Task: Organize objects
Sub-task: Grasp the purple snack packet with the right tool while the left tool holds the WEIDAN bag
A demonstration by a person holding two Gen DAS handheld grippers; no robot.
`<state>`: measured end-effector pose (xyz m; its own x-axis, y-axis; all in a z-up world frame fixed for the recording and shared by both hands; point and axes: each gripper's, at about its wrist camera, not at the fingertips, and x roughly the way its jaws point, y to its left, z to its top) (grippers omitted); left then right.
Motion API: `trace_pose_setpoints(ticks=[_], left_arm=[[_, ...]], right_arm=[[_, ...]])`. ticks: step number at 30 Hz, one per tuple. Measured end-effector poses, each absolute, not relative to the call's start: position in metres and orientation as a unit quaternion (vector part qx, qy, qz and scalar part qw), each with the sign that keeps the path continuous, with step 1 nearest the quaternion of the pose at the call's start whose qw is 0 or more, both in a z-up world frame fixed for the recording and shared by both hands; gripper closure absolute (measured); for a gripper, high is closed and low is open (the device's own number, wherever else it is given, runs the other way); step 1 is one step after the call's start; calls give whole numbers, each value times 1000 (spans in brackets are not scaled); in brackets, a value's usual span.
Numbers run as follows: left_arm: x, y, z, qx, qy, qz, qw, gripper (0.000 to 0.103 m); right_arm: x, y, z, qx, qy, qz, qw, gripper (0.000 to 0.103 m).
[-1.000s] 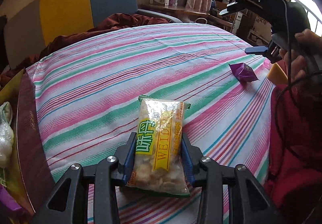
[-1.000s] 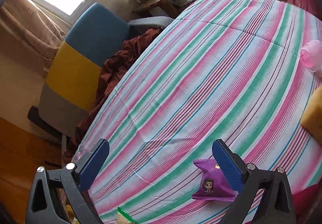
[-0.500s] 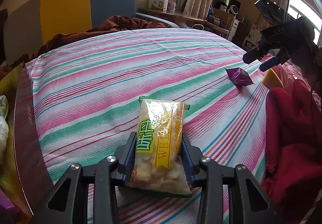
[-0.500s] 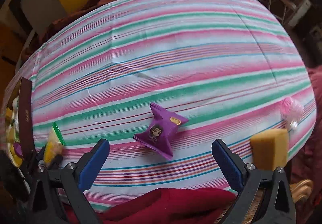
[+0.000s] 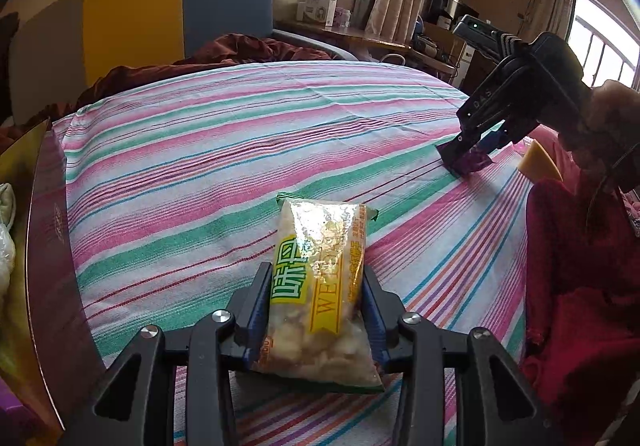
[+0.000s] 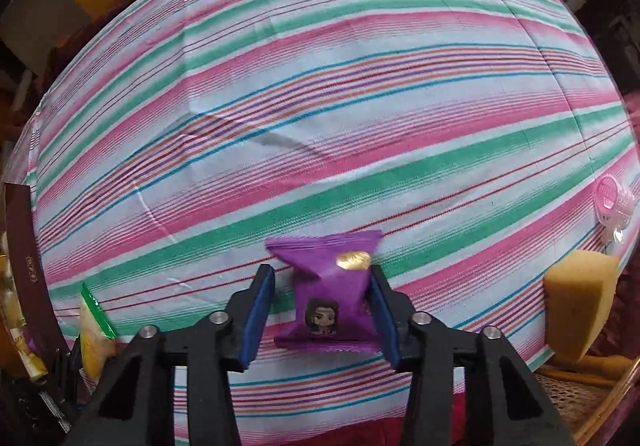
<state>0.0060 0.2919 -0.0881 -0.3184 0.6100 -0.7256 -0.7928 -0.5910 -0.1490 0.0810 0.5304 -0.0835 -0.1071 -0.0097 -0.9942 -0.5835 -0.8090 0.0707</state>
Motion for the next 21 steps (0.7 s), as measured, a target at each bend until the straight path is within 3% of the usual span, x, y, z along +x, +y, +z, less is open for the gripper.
trace_pose_setpoints(ticks=[5, 13, 21], left_arm=[[6, 291, -89, -384, 118, 805, 437, 60], [7, 291, -89, -380, 119, 806, 438, 60], [11, 292, -90, -370, 126, 812, 434, 62]], right_arm=[[67, 506, -81, -626, 181, 735, 189, 69], [27, 430, -66, -551, 106, 821, 112, 68], [14, 416, -85, -550, 39, 826, 119, 66]])
